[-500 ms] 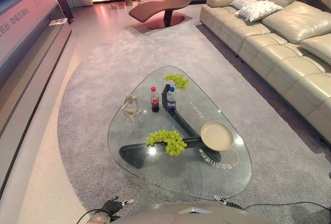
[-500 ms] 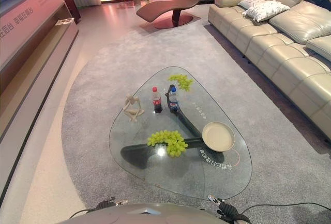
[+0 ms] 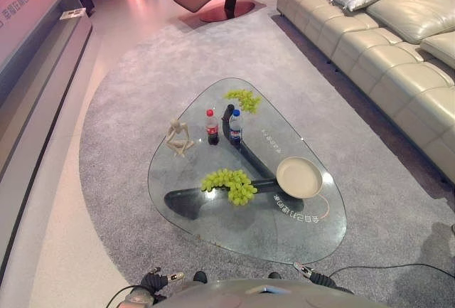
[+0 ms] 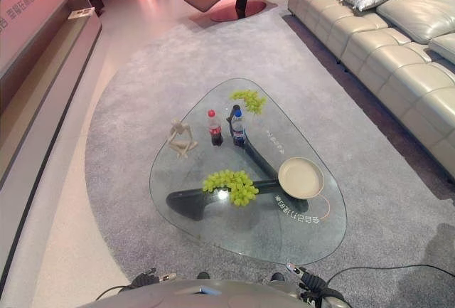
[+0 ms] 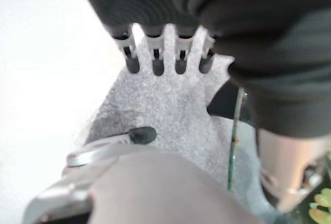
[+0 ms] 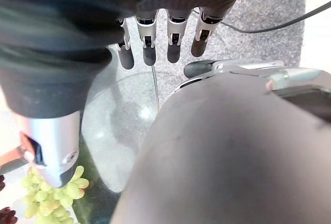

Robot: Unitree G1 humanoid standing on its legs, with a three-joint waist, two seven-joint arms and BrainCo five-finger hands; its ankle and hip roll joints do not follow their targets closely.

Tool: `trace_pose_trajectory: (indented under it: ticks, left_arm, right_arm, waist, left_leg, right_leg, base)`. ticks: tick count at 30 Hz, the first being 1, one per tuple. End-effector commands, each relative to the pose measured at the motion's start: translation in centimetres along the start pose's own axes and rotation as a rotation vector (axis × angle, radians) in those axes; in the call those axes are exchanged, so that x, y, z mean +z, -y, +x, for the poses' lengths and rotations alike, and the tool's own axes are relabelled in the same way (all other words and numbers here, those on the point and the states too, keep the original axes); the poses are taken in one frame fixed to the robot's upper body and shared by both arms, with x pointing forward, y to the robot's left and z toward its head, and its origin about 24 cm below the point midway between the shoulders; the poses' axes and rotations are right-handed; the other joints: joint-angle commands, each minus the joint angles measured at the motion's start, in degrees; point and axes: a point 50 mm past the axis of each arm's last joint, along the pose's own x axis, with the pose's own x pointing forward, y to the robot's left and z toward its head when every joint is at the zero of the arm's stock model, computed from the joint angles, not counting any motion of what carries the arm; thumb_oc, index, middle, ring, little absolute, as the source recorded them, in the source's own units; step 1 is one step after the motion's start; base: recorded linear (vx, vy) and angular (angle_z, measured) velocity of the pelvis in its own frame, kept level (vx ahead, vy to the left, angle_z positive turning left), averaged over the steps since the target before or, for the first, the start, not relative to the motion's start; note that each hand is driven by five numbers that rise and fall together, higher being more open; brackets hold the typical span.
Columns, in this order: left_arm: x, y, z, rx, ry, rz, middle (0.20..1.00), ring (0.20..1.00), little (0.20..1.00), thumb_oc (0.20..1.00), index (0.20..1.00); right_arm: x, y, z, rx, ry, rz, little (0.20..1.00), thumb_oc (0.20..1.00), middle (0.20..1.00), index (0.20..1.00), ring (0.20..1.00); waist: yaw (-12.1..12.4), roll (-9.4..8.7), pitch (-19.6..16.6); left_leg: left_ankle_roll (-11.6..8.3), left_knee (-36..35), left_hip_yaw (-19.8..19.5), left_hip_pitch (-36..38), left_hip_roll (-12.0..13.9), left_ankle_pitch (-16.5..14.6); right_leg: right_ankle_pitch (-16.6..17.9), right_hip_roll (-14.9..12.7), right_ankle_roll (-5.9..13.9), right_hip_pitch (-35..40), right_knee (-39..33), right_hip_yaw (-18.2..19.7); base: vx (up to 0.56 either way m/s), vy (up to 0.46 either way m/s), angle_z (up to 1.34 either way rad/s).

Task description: Pick up fruits into the plate

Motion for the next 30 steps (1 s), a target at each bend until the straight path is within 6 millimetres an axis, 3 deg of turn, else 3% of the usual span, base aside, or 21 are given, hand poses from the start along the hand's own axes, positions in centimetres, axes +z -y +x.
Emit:
trace_pose_trajectory:
  ticks: [1, 7, 11, 17, 25, 30]
  left_arm:
    - [5.0, 0.2, 0.5, 0.05, 0.166, 0.076, 1.0, 1.0, 1.0, 1.0, 1.0]
    - [12.0, -1.0, -0.2, 0.173, 0.439, 0.254, 1.0, 1.0, 1.0, 1.0, 1.0]
    - [18.6, -2.8, -2.2, 0.382, 0.673, 0.423, 1.0, 1.0, 1.0, 1.0, 1.0]
    - [27.1, -8.9, -7.3, 0.68, 0.924, 0.494, 1.0, 1.0, 1.0, 1.0, 1.0]
    - [34.5, -13.8, -14.2, 1.035, 1.047, 0.612, 1.0, 1.0, 1.0, 1.0, 1.0]
    - [37.3, -15.0, -17.0, 1.157, 1.024, 0.651, 1.0, 1.0, 1.0, 1.0, 1.0]
  right_arm:
    - [4.1, -2.0, 0.9, 0.054, 0.097, -0.038, 1.0, 1.0, 1.0, 1.0, 1.0]
    - [8.1, -2.2, 0.8, 0.083, 0.212, -0.085, 1.0, 1.0, 1.0, 1.0, 1.0]
    - [12.0, -2.2, 0.3, 0.097, 0.31, -0.138, 1.0, 1.0, 1.0, 1.0, 1.0]
    - [15.8, -2.6, -0.5, 0.117, 0.43, -0.149, 1.0, 1.0, 1.0, 1.0, 1.0]
    - [18.6, -3.9, -1.2, 0.17, 0.52, -0.131, 1.0, 1.0, 1.0, 1.0, 1.0]
    - [19.3, -5.4, -1.4, 0.213, 0.545, -0.118, 1.0, 1.0, 1.0, 1.0, 1.0]
  waist:
    - [0.32, -0.01, 5.44]
    - [-0.87, 1.15, 9.98]
    - [-2.05, 2.47, 14.08]
    - [-3.02, 3.21, 18.9]
    - [-4.28, 2.08, 23.35]
    - [-5.34, 1.27, 23.76]
  left_leg:
    - [3.75, 1.54, 3.33, 1.72, -3.8, -7.87]
    - [3.76, 3.56, 2.93, -2.48, -3.74, -7.13]
    - [3.43, 4.42, 2.88, -5.65, -3.61, -5.95]
    - [2.75, 4.83, 2.72, -9.44, -3.59, -4.68]
    - [2.37, 8.75, 2.86, -15.89, -3.45, -4.32]
    - [2.37, 10.64, 3.36, -19.66, -3.31, -4.25]
  right_leg:
    - [-2.12, 1.28, -0.52, -2.2, 4.26, 1.1]
    - [-2.43, 1.74, -1.27, -7.07, 7.12, 2.84]
    - [-2.29, 2.37, -1.91, -10.73, 8.87, 4.49]
    - [-2.37, 3.31, -2.72, -14.64, 10.13, 5.27]
    - [-2.3, 4.12, -3.37, -21.5, 13.99, 5.35]
    - [-2.29, 4.75, -3.45, -25.73, 16.09, 5.72]
  base:
    - [0.0, 0.0, 0.0]
    - [-0.08, 0.018, -0.09]
    - [-0.11, 0.073, -0.13]
    - [-0.09, 0.011, -0.12]
    - [-0.06, -0.042, -0.04]
    - [-0.02, -0.062, -0.11]
